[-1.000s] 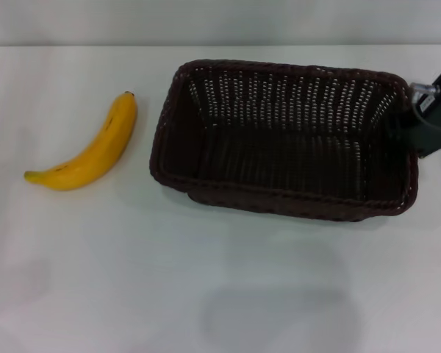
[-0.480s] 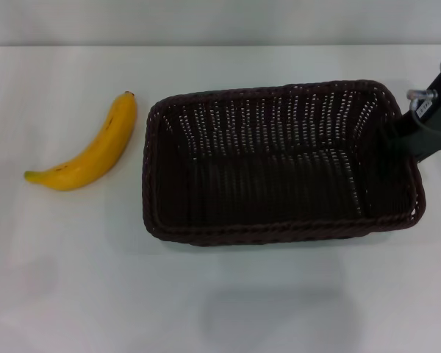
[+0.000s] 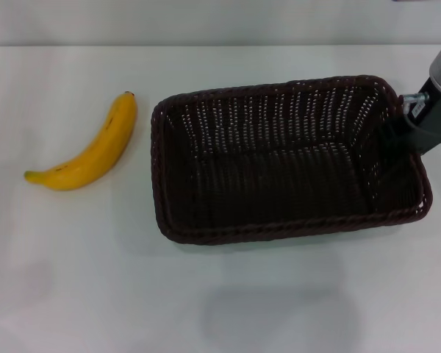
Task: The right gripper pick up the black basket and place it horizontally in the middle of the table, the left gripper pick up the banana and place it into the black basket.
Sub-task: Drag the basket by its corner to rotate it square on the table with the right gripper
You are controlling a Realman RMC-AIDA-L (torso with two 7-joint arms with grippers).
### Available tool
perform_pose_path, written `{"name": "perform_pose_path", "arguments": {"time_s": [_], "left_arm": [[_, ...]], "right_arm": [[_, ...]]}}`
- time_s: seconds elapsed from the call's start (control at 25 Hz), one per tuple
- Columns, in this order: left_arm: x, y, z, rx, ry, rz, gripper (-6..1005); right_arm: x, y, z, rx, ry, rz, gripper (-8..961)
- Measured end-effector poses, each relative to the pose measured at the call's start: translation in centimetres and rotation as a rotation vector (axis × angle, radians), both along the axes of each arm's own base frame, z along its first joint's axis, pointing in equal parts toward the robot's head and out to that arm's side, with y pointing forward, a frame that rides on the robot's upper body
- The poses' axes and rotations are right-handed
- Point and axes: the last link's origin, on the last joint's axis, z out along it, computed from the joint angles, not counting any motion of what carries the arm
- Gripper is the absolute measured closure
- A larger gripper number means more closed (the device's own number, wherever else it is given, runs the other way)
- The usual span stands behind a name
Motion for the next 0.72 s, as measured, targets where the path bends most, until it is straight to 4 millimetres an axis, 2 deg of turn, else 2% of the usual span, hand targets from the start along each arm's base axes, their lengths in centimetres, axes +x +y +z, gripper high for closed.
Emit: {"name": "perform_pose_path", "arguments": {"time_s": [0.2, 0.52, 0.72], "left_arm": [[0.0, -0.1, 0.1, 0.002, 0.001, 0.0, 152], [0.0, 0.0, 0.3, 0.002, 0.003, -0.007, 156], [-0.1, -0.2, 0.2, 0.0, -0.002, -0.008, 158]], "right_arm": [[-0.3, -0.1, -0.4, -0.021, 0.038, -0.002, 820], [-1.2, -0.1, 0.7, -0.01, 0.089, -0.026, 821], [-1.4, -0.3, 0.9, -0.012, 0.068, -0.039, 663]]}}
